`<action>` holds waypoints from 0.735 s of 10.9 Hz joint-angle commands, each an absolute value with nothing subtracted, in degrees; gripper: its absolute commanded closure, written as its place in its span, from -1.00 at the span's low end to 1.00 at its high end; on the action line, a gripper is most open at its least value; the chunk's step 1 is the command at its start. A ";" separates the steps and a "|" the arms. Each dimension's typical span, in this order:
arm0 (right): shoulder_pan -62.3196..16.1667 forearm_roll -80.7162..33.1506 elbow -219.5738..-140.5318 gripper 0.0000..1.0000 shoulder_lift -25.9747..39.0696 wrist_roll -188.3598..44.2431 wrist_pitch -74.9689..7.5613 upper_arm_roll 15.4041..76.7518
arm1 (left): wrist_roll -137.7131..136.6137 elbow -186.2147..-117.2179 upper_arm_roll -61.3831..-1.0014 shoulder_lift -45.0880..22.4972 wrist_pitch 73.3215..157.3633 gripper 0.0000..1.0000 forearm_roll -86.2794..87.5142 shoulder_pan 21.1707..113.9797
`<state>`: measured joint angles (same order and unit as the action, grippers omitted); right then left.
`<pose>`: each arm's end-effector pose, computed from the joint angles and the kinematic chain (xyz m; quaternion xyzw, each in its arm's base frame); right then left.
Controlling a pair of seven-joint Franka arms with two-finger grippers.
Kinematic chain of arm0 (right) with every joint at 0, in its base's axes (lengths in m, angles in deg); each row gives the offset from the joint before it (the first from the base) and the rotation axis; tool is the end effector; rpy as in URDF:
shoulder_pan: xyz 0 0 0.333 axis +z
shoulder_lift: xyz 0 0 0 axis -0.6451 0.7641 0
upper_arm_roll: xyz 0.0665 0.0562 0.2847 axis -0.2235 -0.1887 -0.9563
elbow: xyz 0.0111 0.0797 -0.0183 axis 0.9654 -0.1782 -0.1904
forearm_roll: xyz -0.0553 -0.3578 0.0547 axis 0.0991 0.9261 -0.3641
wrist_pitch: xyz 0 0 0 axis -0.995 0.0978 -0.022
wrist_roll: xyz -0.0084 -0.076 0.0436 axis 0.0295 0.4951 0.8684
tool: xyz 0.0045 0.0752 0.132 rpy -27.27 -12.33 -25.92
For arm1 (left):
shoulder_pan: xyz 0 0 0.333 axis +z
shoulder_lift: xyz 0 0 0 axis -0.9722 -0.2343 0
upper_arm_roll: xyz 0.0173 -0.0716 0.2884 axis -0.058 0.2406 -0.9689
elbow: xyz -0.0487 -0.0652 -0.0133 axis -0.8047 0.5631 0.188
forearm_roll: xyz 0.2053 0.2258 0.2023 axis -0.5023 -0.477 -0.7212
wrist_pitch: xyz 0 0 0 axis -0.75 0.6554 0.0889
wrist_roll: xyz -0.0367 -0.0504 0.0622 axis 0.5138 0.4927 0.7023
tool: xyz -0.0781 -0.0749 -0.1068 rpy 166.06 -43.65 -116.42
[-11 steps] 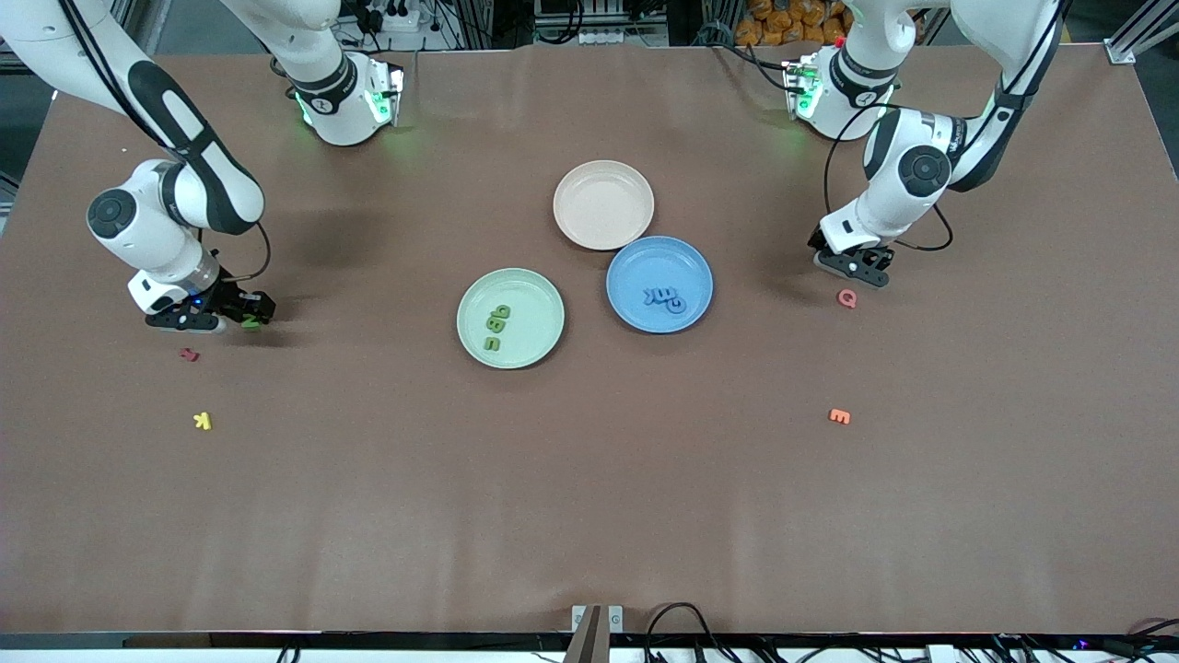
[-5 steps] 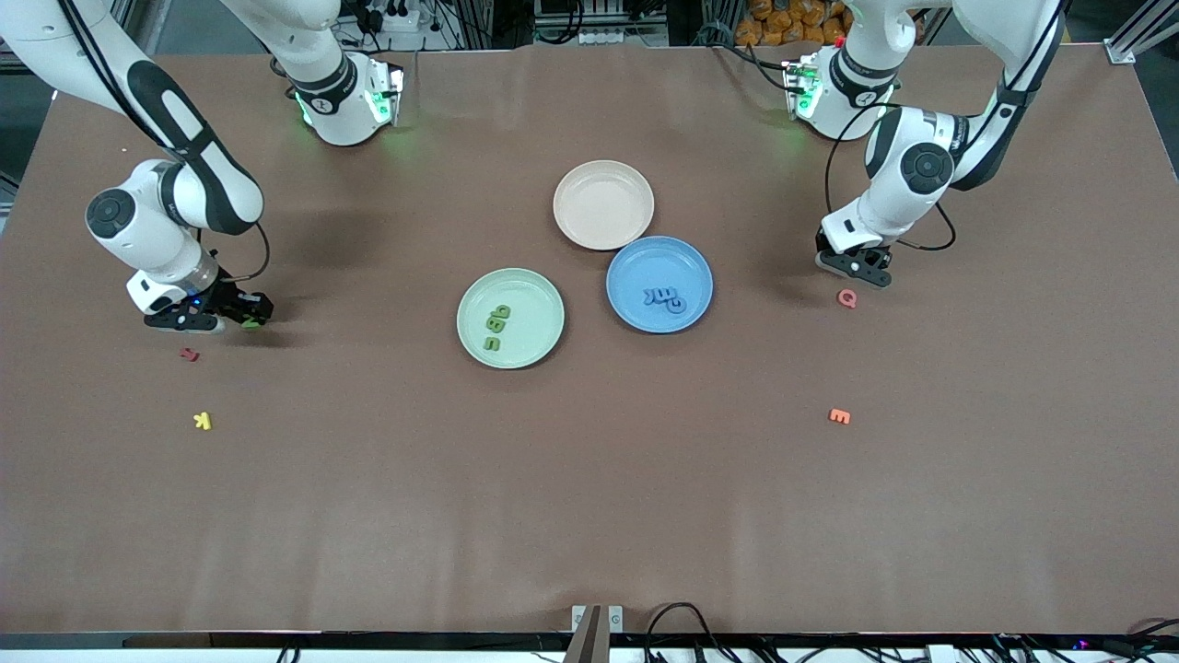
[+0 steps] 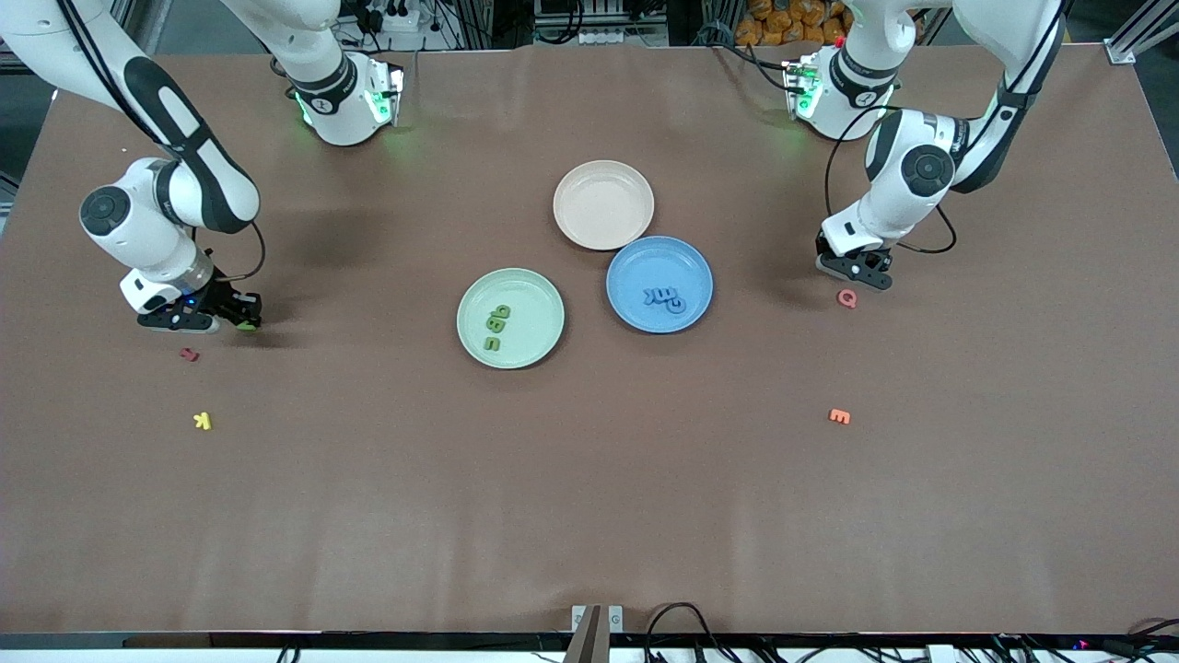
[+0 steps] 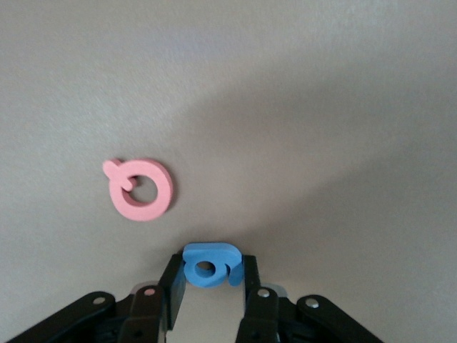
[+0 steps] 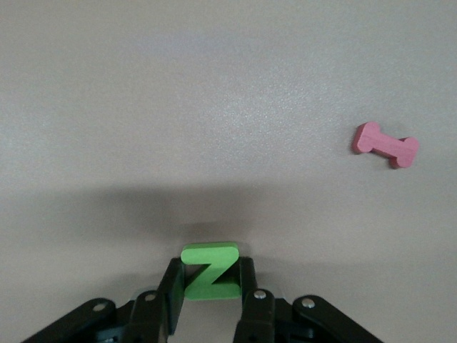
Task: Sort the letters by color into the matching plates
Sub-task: 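Carry the z to the green plate while the left carries a to blue plate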
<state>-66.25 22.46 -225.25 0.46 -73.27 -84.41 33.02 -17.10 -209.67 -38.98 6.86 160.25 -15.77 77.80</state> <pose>0.4404 -0.1334 0.1374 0.9985 -0.0325 0.0415 0.0124 0.3663 -0.0674 0.1385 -0.9736 0.2268 0.0257 0.0065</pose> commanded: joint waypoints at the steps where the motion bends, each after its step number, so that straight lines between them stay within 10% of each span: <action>1: -67.60 23.79 -225.26 0.29 0.22 -73.62 -84.29 32.37 | -17.72 -206.61 -39.15 7.03 157.54 1.00 -15.41 77.86; 8: -56.63 22.38 -225.35 0.29 -2.85 -54.76 -81.47 32.37 | -17.72 -193.44 -38.97 7.65 140.67 1.00 -9.81 75.23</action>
